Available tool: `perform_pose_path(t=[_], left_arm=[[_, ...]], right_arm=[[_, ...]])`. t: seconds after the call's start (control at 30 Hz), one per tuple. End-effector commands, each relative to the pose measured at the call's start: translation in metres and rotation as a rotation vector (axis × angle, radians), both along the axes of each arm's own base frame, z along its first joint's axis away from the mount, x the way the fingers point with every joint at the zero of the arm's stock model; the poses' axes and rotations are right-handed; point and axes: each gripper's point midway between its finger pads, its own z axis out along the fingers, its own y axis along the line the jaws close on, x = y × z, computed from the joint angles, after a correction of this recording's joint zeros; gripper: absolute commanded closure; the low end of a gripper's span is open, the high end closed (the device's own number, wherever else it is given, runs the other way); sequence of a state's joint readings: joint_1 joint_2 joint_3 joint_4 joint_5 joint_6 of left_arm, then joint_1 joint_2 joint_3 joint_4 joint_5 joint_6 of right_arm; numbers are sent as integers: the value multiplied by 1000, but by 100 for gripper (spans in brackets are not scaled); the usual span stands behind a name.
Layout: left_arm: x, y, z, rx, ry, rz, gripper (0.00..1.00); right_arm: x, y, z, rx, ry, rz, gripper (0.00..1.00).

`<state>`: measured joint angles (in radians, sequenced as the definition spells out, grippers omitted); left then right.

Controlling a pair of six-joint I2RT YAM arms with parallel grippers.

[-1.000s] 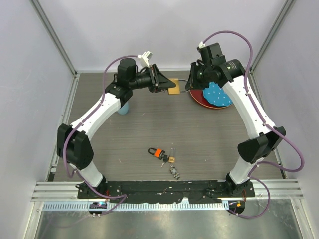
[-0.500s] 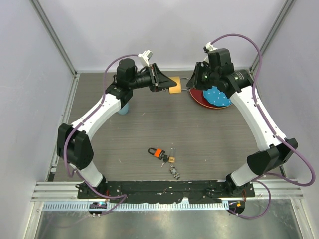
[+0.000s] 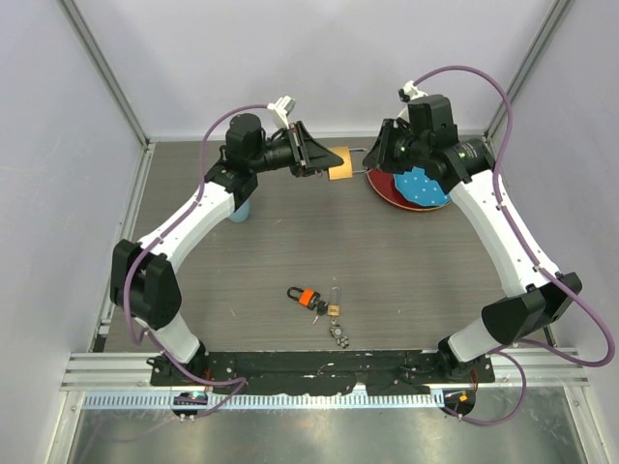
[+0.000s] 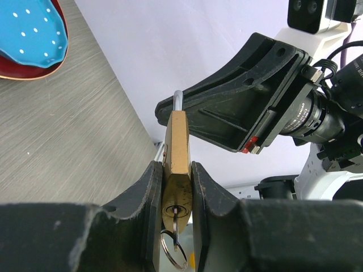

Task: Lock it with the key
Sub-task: Lock the lock.

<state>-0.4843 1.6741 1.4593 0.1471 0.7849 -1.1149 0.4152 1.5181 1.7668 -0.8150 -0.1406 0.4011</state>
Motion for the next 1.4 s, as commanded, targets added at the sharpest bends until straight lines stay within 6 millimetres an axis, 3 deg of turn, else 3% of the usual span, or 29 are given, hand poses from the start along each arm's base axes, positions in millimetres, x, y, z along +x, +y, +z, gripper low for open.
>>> perform_pose_path(t=[0.0, 0.5, 0.9, 1.37], left_arm=[[-33, -48, -11, -11, 10, -115, 100], [-30, -79, -5, -45, 1, -156, 100], [-41, -104, -27, 6, 65, -225, 100], [-58, -127, -49, 66, 124, -316, 100]], right_arm=[[-79, 99, 129, 439, -236, 532, 98], [-95, 107, 154, 519, -272, 616, 99], [-101, 112, 189, 583, -332, 667, 99], [-103, 119, 199, 621, -338, 709, 98]])
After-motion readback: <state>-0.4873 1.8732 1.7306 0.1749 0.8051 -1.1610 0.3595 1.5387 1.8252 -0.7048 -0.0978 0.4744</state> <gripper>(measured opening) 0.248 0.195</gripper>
